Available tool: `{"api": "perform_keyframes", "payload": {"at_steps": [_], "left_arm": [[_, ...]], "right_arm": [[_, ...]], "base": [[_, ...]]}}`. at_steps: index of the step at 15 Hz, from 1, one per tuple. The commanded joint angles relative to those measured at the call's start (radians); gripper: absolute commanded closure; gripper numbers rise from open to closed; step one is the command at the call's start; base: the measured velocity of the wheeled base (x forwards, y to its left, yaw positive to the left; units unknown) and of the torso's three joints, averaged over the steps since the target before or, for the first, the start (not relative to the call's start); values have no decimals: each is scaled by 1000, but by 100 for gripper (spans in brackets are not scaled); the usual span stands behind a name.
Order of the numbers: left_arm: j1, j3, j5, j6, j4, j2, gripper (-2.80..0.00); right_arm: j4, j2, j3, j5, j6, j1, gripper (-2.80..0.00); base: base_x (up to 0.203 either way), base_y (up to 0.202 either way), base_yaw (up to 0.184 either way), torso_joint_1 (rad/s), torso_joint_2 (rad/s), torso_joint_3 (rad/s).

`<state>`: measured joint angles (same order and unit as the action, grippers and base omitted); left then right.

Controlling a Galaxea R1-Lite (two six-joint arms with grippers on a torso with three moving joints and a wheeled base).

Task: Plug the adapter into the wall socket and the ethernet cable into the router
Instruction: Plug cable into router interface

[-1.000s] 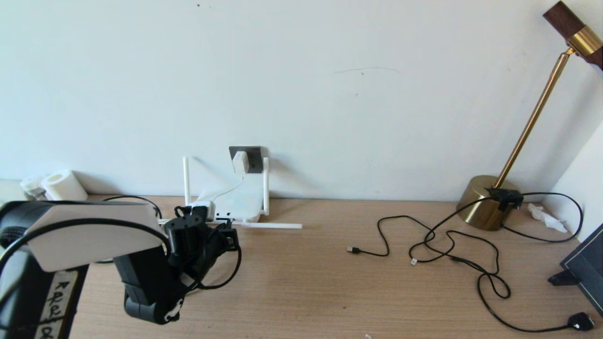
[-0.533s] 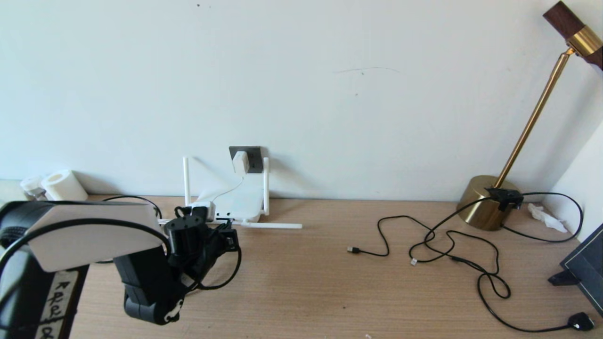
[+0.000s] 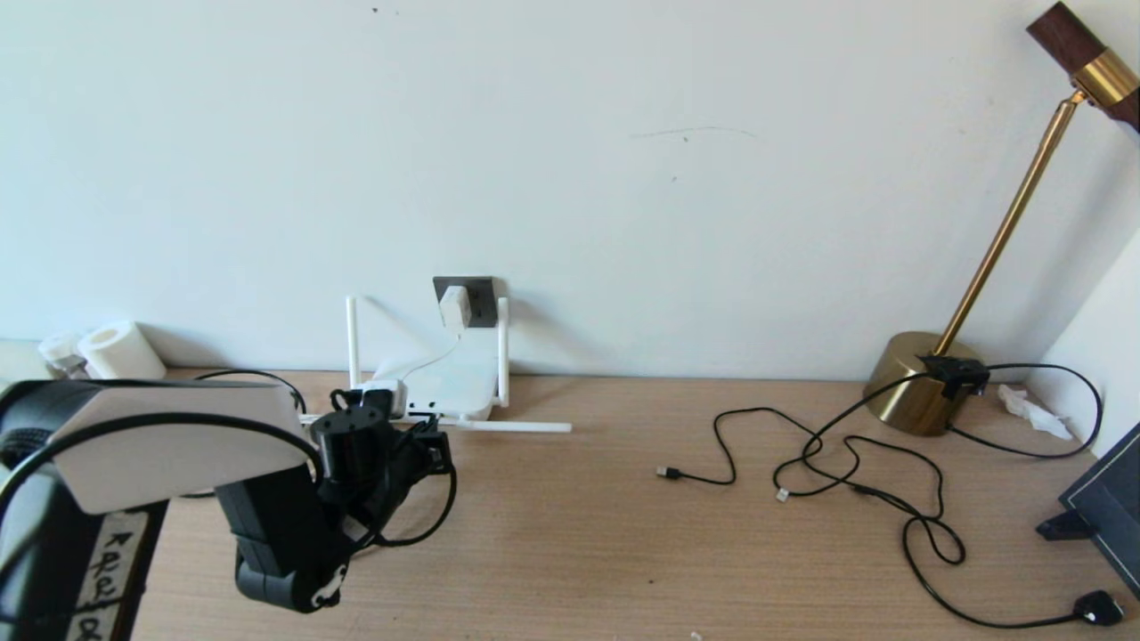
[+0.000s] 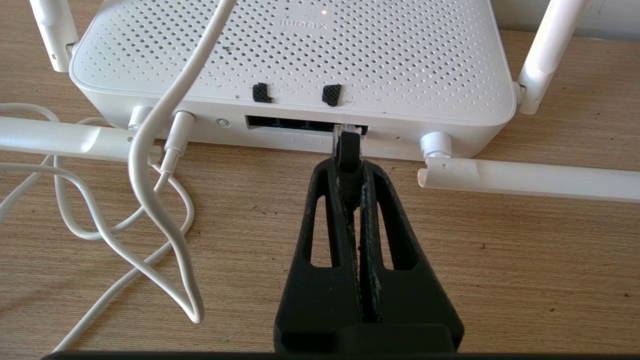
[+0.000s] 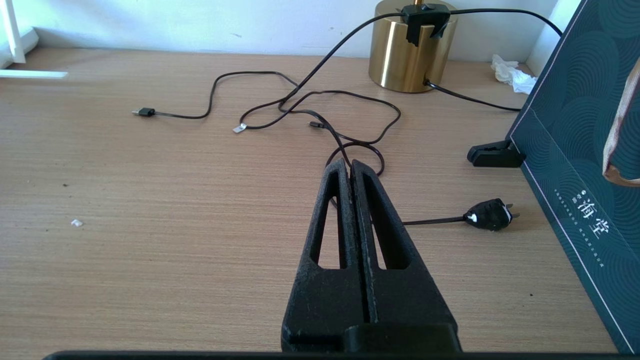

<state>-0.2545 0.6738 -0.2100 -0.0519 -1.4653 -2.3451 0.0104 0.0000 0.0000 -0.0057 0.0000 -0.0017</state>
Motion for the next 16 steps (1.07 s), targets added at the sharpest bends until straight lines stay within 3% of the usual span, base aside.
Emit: {"api": "perform_keyframes", "payload": {"at_steps": [1,16], "left_arm": [[0,6,0,0,-9,0,0],[0,7,-2,0,-7,0,0]], "right_arm": [[0,0,0,0,0,0,0],[0,0,0,0,0,0,0]], "base": [[0,0,0,0,0,0],[0,0,0,0,0,0]]}}
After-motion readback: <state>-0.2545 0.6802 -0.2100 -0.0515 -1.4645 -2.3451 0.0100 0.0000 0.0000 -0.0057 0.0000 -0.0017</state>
